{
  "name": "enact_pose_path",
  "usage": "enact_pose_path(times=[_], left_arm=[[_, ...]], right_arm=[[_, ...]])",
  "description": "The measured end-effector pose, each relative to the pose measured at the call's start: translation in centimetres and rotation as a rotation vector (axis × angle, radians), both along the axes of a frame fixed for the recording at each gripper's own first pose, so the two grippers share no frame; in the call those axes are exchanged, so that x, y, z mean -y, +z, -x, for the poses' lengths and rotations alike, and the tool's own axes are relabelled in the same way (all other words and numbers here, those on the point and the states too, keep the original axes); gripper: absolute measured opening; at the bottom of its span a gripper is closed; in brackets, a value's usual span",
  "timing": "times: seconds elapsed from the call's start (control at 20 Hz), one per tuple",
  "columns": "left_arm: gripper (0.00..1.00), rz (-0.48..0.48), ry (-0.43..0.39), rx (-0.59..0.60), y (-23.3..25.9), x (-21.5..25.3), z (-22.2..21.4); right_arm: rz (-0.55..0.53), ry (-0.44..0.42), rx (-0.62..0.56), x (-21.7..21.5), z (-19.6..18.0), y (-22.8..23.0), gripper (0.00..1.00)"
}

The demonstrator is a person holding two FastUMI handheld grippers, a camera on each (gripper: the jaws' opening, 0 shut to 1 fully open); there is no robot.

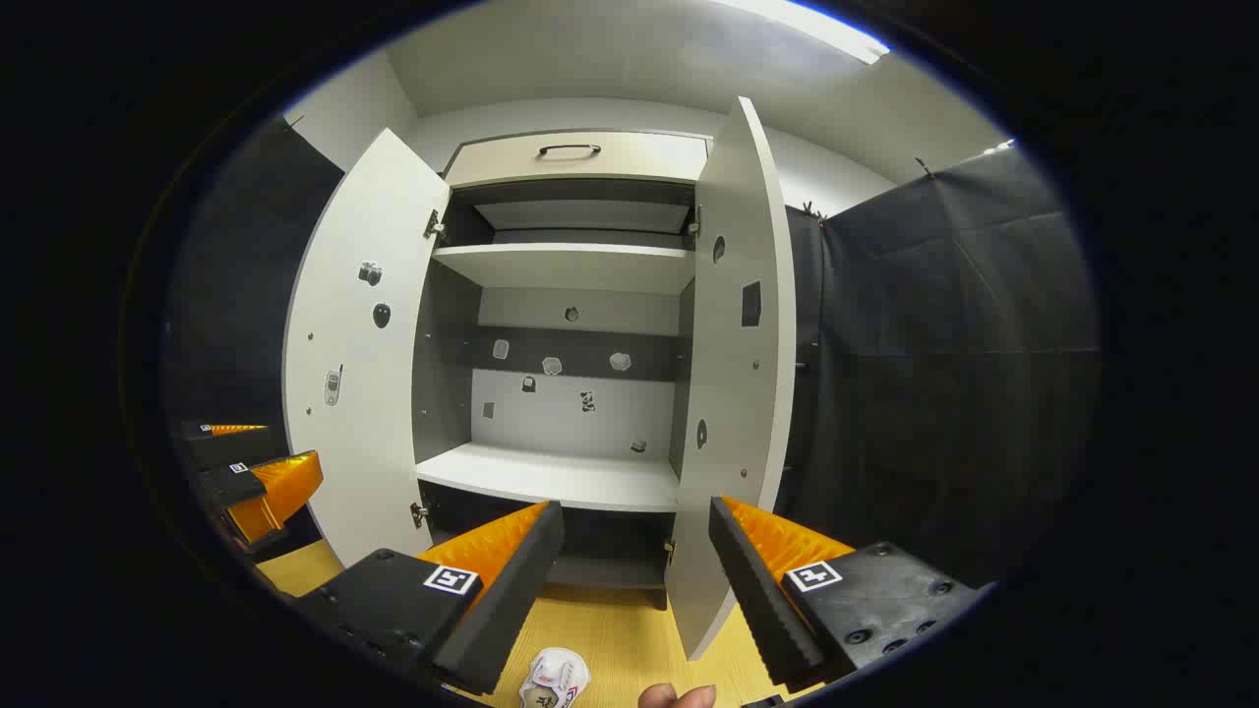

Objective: Grab one shoe with the right hand and put it into the shoe cabinet, grab the other shoe with the left hand and put it into the shoe cabinet; then close the right door with the right hand and the left door with the left hand.

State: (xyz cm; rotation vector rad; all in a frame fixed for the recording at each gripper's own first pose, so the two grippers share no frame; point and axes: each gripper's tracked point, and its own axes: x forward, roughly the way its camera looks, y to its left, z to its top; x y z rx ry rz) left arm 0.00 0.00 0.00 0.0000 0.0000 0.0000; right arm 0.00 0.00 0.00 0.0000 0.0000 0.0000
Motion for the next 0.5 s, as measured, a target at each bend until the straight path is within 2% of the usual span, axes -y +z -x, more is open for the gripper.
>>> enact_pose_path(times=[0.5], left_arm=[[0.95, -0.017, -0.007, 0.015, 0.14, 0.40, -0.25]], right_arm=[[-0.008, -0.003, -0.005, 0.04, 0.04, -0.01, 0.98]])
